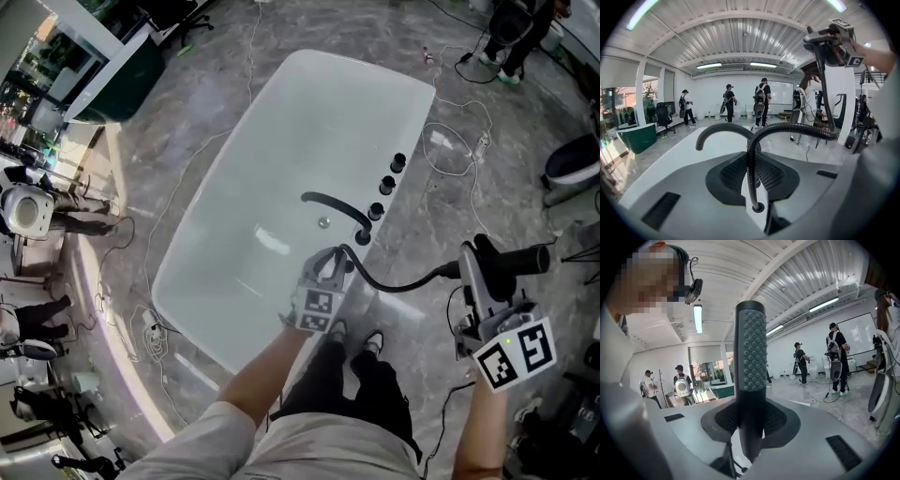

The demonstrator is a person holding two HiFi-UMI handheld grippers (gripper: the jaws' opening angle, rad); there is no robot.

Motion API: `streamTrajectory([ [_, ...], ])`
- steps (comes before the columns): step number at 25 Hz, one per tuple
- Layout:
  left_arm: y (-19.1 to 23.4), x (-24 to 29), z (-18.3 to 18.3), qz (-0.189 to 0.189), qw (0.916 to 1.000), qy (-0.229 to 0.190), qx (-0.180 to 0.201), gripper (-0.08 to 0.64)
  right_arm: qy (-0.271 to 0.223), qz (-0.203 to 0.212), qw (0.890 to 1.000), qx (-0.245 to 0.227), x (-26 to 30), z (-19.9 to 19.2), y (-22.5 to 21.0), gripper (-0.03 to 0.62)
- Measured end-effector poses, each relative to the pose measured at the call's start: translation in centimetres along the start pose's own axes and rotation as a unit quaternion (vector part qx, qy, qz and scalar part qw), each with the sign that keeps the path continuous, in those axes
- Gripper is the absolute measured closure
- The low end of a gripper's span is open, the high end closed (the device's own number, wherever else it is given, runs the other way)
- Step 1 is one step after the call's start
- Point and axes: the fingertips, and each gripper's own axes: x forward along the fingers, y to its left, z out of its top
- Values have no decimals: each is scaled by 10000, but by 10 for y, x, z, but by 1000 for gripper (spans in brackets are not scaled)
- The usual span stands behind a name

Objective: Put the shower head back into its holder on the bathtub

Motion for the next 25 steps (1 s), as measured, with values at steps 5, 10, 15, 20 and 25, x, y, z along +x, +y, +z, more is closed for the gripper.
streamTrajectory([
  [5, -7, 28, -58, -194, 9987, 477, -20, 505, -10, 127, 9999, 72, 11, -13, 8, 483],
  [10, -19, 63, -109, -365, 9957, 845, -124, 509, -152, 171, 9996, 189, 18, -16, 9, 483],
  [15, -26, 75, -152, -534, 9916, 1171, -90, 509, -134, 234, 9993, 254, 27, -33, 18, 483],
  [20, -32, 82, -190, -661, 9852, 1578, -111, 509, -133, 393, 9984, 395, 40, -44, 27, 483],
  [25, -33, 74, -204, -776, 9813, 1752, -199, 502, -129, 569, 9970, 513, 54, -52, 41, 485],
])
